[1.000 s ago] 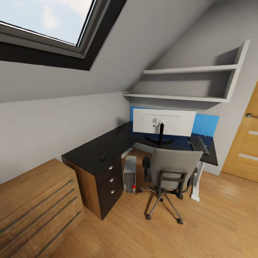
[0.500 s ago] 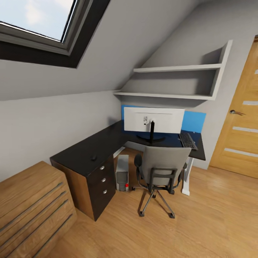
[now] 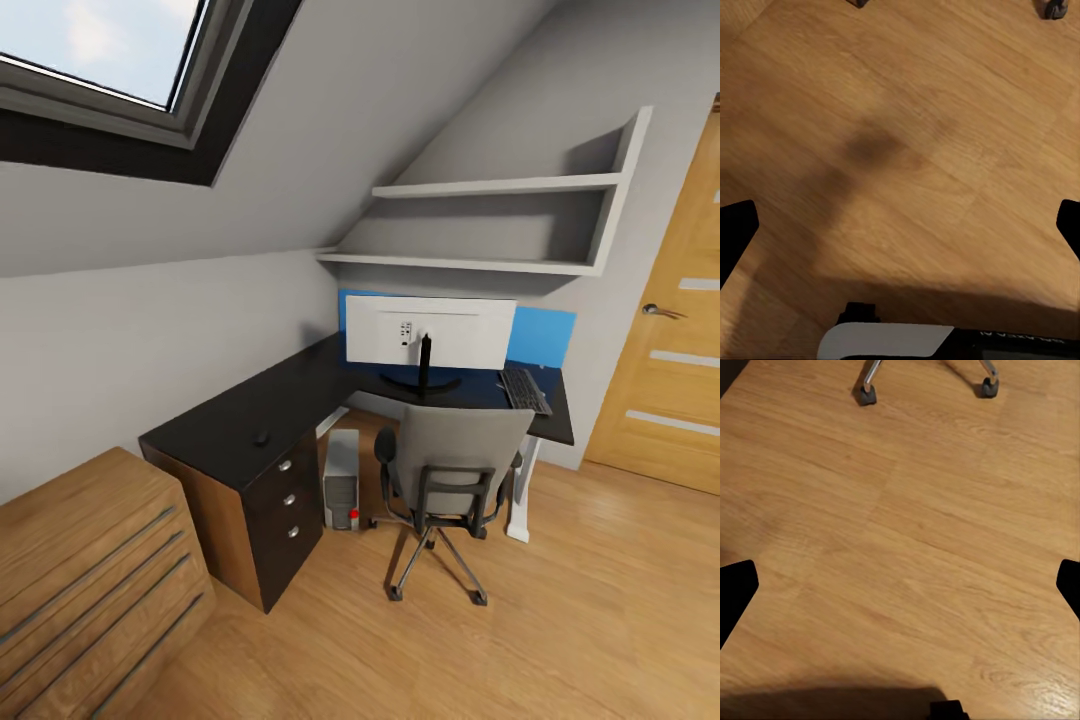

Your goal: In the bedroom, organize the workspace by keeping the computer under the desk, ensuring the monitor is on the desk, placing the keyboard on the desk next to the monitor, placing the mouse on the desk next to the keyboard, moving the folder from the swivel chair onto the desk next to the mouse, stacking the notebook on top of the folder with the pen on top of the notebook, and positioning the swivel chair next to the desk.

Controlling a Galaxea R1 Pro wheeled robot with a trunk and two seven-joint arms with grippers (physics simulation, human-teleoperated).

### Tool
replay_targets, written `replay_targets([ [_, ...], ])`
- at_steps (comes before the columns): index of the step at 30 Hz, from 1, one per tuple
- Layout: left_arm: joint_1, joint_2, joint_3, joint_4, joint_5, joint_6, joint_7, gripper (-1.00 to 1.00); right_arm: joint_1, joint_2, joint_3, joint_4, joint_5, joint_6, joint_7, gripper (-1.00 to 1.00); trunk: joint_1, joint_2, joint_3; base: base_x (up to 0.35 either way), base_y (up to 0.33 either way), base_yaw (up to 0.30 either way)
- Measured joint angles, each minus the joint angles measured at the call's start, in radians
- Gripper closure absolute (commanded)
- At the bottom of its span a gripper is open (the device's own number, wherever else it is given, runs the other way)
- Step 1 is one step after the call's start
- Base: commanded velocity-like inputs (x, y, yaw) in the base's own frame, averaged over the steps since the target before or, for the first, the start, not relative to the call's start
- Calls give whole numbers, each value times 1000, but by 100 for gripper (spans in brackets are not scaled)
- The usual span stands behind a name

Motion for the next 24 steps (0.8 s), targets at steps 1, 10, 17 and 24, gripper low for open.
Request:
replay_targets([
  [1, 0, -1, 6, 0, 6, 0, 0, -100, 0, 0, 0, 0, 0, 0, 0, -100, 0, 0, 0, 101, 0, 0],
  [10, 0, 0, 29, 1, 29, 1, -5, -100, 0, 5, 2, 1, 0, -2, 0, -100, 0, 0, 0, 258, -103, -4],
  [17, 0, 2, 24, 31, 25, 2, -11, -100, 0, 5, 3, 1, 0, -4, -3, -100, 0, 0, -1, 51, -29, -73],
  [24, 0, 2, 24, 36, 25, 0, -10, -100, 1, 5, 8, 1, 2, -5, -1, -100, 0, 0, 0, 0, 0, -37],
])
